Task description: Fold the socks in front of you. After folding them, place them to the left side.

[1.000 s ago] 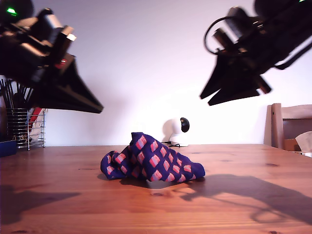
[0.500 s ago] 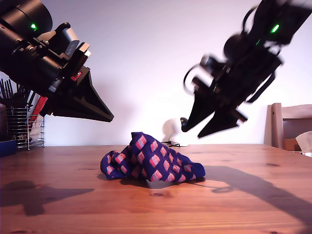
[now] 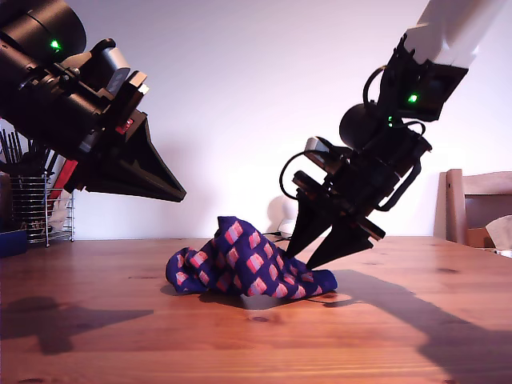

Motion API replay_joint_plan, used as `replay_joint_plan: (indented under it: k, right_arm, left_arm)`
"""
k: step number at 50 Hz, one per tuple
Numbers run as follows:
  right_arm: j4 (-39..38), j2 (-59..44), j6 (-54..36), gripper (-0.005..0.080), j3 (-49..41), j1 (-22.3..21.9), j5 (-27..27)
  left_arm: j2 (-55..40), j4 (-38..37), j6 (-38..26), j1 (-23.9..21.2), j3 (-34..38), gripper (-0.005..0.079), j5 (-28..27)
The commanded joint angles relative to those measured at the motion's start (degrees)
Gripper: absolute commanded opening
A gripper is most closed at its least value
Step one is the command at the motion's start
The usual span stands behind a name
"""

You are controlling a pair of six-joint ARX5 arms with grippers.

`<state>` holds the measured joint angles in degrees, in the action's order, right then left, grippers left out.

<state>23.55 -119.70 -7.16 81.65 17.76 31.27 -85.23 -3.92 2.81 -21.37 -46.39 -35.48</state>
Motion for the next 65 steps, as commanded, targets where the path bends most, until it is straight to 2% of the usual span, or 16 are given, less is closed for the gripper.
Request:
replay_joint_plan:
  k: [1, 32, 35, 41, 45, 48, 52, 58, 65]
  right_arm:
    - [-0.9, -1.0, -0.5, 0.0354, 0.7, 0.2, -0.3]
    - [1.0, -3.4, -3.3, 0.0346, 0.8, -0.7, -0.3]
    - [1.5, -3.4, -3.3, 0.031, 0.8, -0.7, 0.1]
    - [3.6, -3.4, -3.7, 0.0157, 0.8, -0.6, 0.3]
    - [4.0, -3.4, -3.9, 0.0058, 0.8, -0.1, 0.3]
    - [4.0, -3.4, -4.3, 0.0013, 0.8, 0.0, 0.3]
    - [4.0, -3.4, -4.6, -0.0013, 0.8, 0.2, 0.2]
    - [3.8, -3.4, -4.9, -0.0013, 0.8, 0.2, 0.1]
    - [3.7, -3.4, -4.9, -0.0013, 0.8, 0.2, 0.1]
  left_arm:
    - [-0.7, 0.1, -0.3, -0.1, -0.2, -0.0009, -0.1]
    - [-0.7, -0.8, -0.3, -0.2, -0.2, -0.0009, -0.1]
    - [-0.7, -0.6, -0.3, -0.2, -0.2, -0.0009, 0.0]
    - [-0.7, 0.2, -1.0, -0.2, -0.2, -0.0009, 1.6]
    - [-1.3, 1.7, -4.7, -0.2, -0.1, -0.0009, 5.2]
    - [-2.5, 3.9, -6.5, 0.0, -0.2, -0.0009, 8.6]
    - [-5.4, 6.6, -6.1, 0.2, -0.2, 0.0008, 10.7]
    - [-10.6, 9.5, -5.9, 0.6, -0.2, 0.0109, 10.7]
    - [-15.5, 15.3, -5.9, 0.6, -0.3, 0.0113, 10.2]
